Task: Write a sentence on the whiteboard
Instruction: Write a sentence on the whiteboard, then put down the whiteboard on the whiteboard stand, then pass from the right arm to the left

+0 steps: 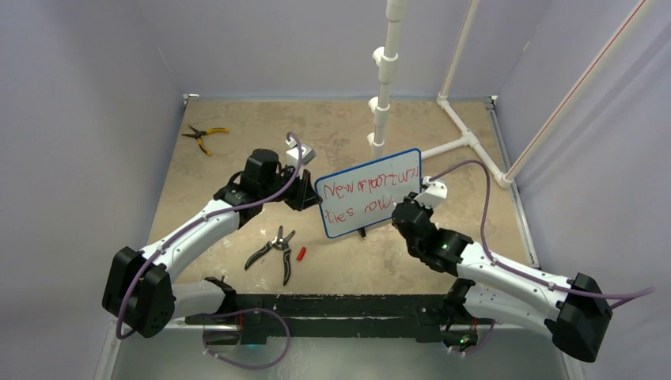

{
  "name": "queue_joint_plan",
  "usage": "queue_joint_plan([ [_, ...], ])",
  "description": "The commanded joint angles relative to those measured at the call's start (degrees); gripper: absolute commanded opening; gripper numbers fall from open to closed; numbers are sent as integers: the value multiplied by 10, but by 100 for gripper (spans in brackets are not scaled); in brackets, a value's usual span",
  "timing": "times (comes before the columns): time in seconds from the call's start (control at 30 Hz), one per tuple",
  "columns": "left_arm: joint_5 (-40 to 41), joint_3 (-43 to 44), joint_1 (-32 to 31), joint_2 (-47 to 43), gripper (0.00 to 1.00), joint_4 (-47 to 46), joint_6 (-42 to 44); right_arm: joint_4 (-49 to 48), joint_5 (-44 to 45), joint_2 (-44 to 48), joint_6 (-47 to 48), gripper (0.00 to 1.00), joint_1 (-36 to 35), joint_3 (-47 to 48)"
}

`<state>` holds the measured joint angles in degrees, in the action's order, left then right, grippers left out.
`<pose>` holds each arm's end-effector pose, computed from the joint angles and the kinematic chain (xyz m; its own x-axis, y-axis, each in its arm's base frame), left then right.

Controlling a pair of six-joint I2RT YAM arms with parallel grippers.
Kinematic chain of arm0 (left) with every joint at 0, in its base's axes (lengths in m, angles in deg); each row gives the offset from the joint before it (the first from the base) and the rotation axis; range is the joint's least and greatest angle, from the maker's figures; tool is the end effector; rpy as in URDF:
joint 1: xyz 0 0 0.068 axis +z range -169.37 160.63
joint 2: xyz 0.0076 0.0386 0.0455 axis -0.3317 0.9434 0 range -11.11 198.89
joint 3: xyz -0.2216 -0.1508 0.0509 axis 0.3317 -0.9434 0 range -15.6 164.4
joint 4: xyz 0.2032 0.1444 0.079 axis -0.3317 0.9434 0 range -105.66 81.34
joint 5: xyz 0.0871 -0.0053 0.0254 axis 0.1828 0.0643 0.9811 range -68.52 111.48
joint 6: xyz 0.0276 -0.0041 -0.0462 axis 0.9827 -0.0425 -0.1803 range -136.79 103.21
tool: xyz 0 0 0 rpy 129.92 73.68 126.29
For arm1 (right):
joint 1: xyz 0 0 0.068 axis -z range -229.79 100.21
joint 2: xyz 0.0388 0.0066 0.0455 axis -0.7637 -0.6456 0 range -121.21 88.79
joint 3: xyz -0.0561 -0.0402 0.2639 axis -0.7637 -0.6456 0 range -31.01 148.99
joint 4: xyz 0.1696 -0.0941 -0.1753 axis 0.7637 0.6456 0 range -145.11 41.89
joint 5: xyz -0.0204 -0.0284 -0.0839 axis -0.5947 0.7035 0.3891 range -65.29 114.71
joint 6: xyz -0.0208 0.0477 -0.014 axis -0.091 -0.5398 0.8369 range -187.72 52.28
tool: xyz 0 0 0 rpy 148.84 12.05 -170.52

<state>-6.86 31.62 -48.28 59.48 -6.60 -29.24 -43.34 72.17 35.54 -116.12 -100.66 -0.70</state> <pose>0.2281 -0.1452 0.2639 -0.6258 0.1288 -0.7693 0.6567 0.6192 -0.4305 0.1413 0.1322 0.2289 -0.3450 0.3770 -0.8595 0.1744 0.9256 0.3360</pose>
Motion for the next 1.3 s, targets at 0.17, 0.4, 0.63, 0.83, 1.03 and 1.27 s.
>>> queue_joint_plan([
  [0.17, -5, -1, 1, -9, 0, -18, 1, -27, 24, 7, -4, 0, 4, -3],
  [0.4, -1, 1, 1, -11, 0, -16, -2, 32, 21, 15, -27, 0, 4, 18],
  [0.63, 36, 4, 1, -24, 24, 2, 3, 98, -22, 77, -33, 0, 4, 46],
  [0.83, 88, 3, 0, -62, 47, 18, 18, 138, -106, 104, 19, 0, 4, 88],
  [1.03, 157, -4, -29, -132, 51, 14, 56, 118, -239, 114, 102, 0, 4, 119],
  [1.27, 113, 36, -167, -167, 49, 58, 122, 77, -444, 73, 215, 0, 4, 136],
])
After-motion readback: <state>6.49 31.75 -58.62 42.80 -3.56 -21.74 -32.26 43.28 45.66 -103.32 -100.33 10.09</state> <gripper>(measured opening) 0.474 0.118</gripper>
